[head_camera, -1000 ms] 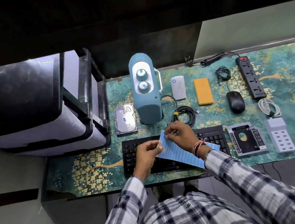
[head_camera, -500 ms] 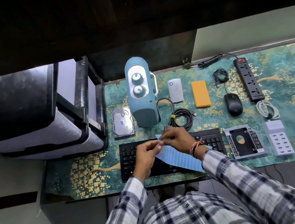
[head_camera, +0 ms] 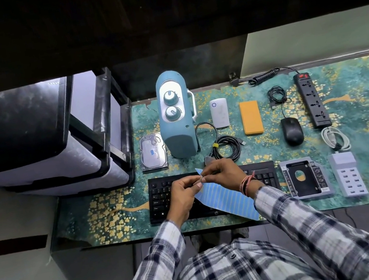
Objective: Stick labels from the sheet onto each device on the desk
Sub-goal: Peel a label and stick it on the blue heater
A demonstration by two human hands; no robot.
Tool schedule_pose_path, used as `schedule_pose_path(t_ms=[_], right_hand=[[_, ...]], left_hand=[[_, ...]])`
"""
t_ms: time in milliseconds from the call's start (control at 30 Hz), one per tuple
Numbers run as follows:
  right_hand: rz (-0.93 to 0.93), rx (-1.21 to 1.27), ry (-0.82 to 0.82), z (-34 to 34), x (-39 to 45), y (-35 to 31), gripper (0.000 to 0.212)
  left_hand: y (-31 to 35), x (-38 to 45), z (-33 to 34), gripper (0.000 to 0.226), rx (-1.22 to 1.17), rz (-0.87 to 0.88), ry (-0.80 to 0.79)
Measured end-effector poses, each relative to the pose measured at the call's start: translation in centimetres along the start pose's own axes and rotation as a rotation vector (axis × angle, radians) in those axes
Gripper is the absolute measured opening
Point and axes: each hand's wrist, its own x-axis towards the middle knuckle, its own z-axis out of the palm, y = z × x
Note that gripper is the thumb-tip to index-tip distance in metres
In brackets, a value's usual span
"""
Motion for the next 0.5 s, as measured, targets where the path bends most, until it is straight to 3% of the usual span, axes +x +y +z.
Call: schedule_pose_path(t_ms=[200, 500], right_hand=[[-0.013, -0.035, -0.018, -0.05, -0.07, -0.39, 0.010], [0.082, 0.050, 0.102, -0.47, -0.50, -0.40, 0.013]], left_hand=[[0.06, -0.32, -0.05, 0.020, 0.015, -0.008, 0.017], [-0.33, -0.23, 0.02, 0.016, 0.006, -0.057, 0.107]])
